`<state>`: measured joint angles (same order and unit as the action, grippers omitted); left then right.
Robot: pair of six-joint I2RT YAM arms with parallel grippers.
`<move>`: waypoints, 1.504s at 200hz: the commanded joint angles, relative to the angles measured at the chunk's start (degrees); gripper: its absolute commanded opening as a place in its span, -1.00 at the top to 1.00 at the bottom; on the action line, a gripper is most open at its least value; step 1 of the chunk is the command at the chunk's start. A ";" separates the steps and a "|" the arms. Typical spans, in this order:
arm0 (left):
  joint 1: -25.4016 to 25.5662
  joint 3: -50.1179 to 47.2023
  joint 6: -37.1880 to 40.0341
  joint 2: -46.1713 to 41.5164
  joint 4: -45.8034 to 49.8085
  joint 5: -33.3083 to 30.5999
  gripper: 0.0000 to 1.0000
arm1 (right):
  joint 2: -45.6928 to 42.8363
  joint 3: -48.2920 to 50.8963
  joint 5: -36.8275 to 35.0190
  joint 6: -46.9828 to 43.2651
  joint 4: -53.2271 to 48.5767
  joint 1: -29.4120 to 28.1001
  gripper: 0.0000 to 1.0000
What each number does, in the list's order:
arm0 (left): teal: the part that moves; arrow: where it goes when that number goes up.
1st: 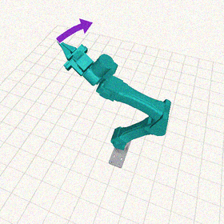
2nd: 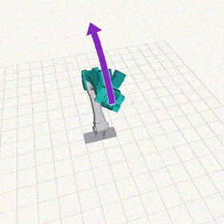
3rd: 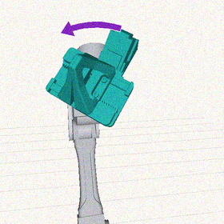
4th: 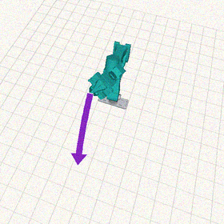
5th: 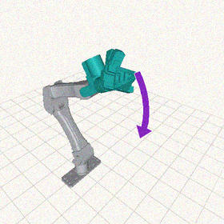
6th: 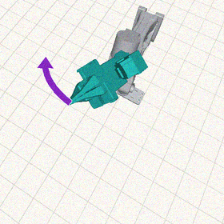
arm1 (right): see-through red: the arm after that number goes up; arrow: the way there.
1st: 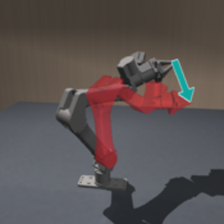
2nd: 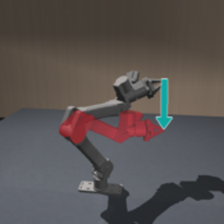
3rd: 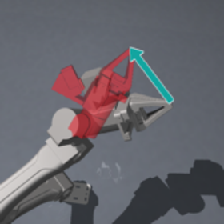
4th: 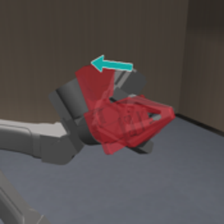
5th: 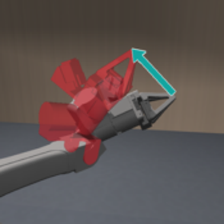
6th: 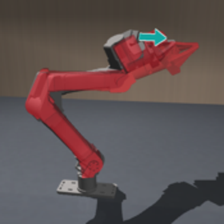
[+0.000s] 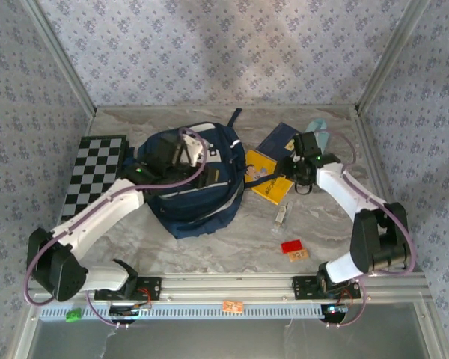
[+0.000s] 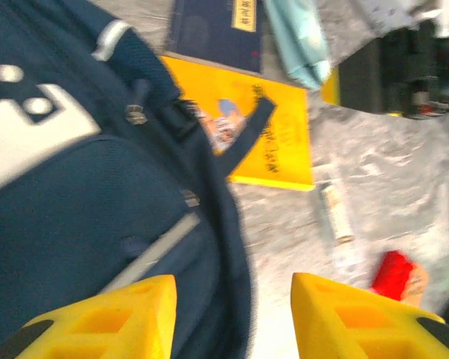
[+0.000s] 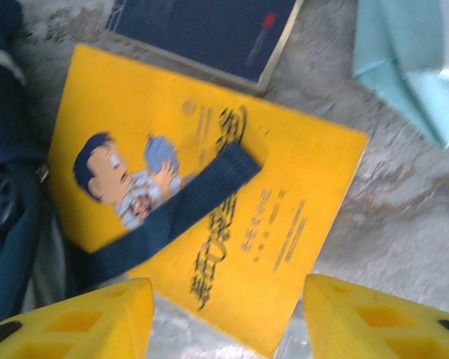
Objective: Pack books, pencil case, and school supplies into a backpack
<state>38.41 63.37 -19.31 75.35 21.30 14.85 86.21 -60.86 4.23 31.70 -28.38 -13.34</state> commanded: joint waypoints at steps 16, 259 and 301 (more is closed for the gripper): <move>12.50 3.61 -16.16 10.44 -13.40 -8.15 0.13 | 8.97 -7.95 7.41 -4.58 -0.94 5.35 -0.22; 14.88 8.14 -30.24 32.51 -7.47 -21.47 0.32 | 21.54 -12.82 6.38 -5.74 -2.66 4.28 -0.45; 15.03 6.91 -39.07 32.17 -11.24 -17.74 0.05 | 13.91 -4.79 10.89 -6.13 -2.89 2.03 -0.45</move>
<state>53.04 71.75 -51.88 109.08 10.72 -5.17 104.55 -68.88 10.66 25.65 -29.26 -9.78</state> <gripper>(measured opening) 0.456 0.726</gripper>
